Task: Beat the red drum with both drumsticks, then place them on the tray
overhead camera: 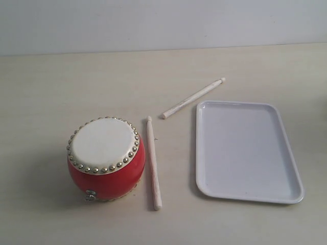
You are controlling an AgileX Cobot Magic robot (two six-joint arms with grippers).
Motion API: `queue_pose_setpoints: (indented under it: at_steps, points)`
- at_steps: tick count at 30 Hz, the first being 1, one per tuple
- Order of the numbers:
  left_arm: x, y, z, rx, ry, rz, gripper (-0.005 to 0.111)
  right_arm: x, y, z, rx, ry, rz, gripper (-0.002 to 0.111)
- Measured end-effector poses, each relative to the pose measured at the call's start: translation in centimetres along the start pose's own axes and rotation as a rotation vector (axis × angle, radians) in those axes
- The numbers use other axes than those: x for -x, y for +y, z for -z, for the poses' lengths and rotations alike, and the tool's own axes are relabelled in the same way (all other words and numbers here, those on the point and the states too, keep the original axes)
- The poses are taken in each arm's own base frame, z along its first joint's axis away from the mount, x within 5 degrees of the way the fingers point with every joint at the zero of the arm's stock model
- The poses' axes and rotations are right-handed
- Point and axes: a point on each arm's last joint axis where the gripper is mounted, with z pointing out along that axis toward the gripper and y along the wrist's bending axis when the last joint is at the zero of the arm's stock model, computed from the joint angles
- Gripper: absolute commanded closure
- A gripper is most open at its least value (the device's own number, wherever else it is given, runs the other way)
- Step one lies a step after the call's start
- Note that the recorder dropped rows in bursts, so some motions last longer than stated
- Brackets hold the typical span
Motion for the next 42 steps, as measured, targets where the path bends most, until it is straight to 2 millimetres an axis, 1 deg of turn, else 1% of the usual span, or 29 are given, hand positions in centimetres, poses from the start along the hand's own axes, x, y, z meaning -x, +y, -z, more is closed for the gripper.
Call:
queue_pose_setpoints:
  at_steps: [10, 12, 18, 22, 25, 26, 27, 28, 30, 31, 33, 34, 35, 36, 37, 39, 40, 42]
  points:
    - [0.0, 0.0, 0.0, 0.0, 0.0, 0.0, 0.107, 0.0, 0.0, 0.0, 0.002, -0.003, -0.008, 0.108]
    - [0.0, 0.0, 0.0, 0.0, 0.0, 0.0, 0.107, -0.2, -0.2, 0.0, -0.017, 0.023, -0.008, 0.108]
    - [0.0, 0.0, 0.0, 0.0, 0.0, 0.0, 0.107, -2.5, -1.9, 0.5, -0.222, 0.289, -0.013, 0.108]
    - [0.0, 0.0, 0.0, 0.0, 0.0, 0.0, 0.107, -2.3, -1.4, -0.2, -0.297, 0.402, -0.009, 0.108]
    - [0.0, 0.0, 0.0, 0.0, 0.0, 0.006, 0.107, -1.8, -0.5, -1.6, -0.313, 0.481, 0.029, 0.108]
    - [0.0, 0.0, 0.0, 0.0, 0.0, 0.018, 0.107, -1.1, 0.5, -2.8, -0.283, 0.497, 0.072, 0.108]
    - [0.0, 0.0, 0.0, 0.0, 0.0, 0.026, 0.107, -0.6, 1.0, -3.3, -0.264, 0.483, 0.081, 0.108]
    - [0.0, 0.0, 0.0, 0.0, 0.0, 0.036, 0.107, 0.2, 1.6, -4.3, -0.234, 0.421, 0.059, 0.108]
    - [0.0, 0.0, 0.0, 0.0, 0.0, 0.044, 0.107, 0.7, 1.8, -5.0, -0.233, 0.361, 0.018, 0.108]
    - [0.0, 0.0, 0.0, 0.0, 0.0, 0.046, 0.107, 0.6, 1.7, -5.2, -0.242, 0.37, 0.019, 0.107]
    - [0.0, 0.0, 0.0, -0.001, 0.0, 0.06, 0.107, -0.3, 1.3, -5.9, -0.278, 0.476, 0.047, 0.104]
    - [0.0, 0.0, 0.0, -0.001, 0.0, 0.067, 0.107, -1.2, 1.2, -6.7, -0.291, 0.608, 0.106, 0.103]
    - [0.0, 0.0, 0.0, -0.001, 0.0, 0.07, 0.107, -1.8, 1.2, -7.5, -0.286, 0.726, 0.172, 0.103]
    - [0.0, 0.0, 0.0, -0.001, 0.0, 0.071, 0.107, -1.9, 1.5, -8.5, -0.267, 0.8, 0.219, 0.103]
    - [0.0, 0.0, 0.0, -0.001, 0.0, 0.073, 0.107, -2.0, 1.9, -10.0, -0.245, 0.87, 0.255, 0.103]
    - [0.0, 0.0, 0.0, -0.001, 0.0, 0.073, 0.107, -2.0, 2.7, -12.8, -0.208, 0.909, 0.232, 0.106]
    - [0.0, 0.0, 0.0, -0.001, 0.0, 0.073, 0.107, -2.3, 3.0, -13.8, -0.183, 0.952, 0.212, 0.108]
    - [0.0, 0.0, 0.0, -0.001, 0.0, 0.075, 0.107, -3.6, 3.8, -15.9, -0.085, 1.137, 0.152, 0.108]
